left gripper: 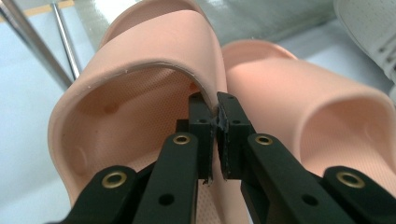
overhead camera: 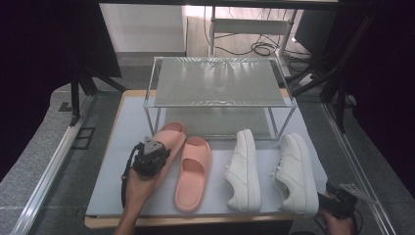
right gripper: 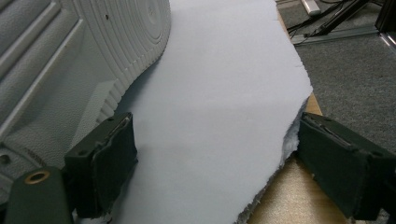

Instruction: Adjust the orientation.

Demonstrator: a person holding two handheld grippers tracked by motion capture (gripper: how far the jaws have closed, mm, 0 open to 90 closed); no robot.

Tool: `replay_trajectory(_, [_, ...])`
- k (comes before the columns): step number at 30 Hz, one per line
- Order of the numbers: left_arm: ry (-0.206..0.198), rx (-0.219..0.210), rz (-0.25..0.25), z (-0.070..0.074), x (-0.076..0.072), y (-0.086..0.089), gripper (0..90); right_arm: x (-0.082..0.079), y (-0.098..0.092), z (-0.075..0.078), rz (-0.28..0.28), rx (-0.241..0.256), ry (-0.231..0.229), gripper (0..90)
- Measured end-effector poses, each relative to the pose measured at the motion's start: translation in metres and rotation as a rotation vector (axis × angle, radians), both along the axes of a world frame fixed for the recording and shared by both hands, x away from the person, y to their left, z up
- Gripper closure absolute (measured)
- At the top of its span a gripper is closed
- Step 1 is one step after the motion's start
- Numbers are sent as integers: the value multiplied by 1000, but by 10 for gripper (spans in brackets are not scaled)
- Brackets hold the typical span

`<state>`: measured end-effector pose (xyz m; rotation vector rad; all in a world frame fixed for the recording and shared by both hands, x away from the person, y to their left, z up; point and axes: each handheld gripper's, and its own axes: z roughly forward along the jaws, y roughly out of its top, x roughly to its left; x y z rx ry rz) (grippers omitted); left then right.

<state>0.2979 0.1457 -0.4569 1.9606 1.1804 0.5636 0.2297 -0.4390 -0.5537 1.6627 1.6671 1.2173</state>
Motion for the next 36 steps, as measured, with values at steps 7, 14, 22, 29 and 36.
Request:
replay_trajectory(7, [-12,3,18,-3,25,-15,857,0,0,0,0,1,0,124])
replay_trajectory(14, [-18,24,18,3,40,-22,856,0,0,0,-4,2,0,125])
replay_trajectory(22, [-23,27,48,0,56,-30,857,0,0,0,-4,2,-3,125])
replay_trajectory(29, [-28,27,91,-7,75,-32,856,0,0,0,-5,2,-3,126])
replay_trajectory(36, [-24,25,117,-18,85,-36,855,0,0,0,-5,3,-2,126])
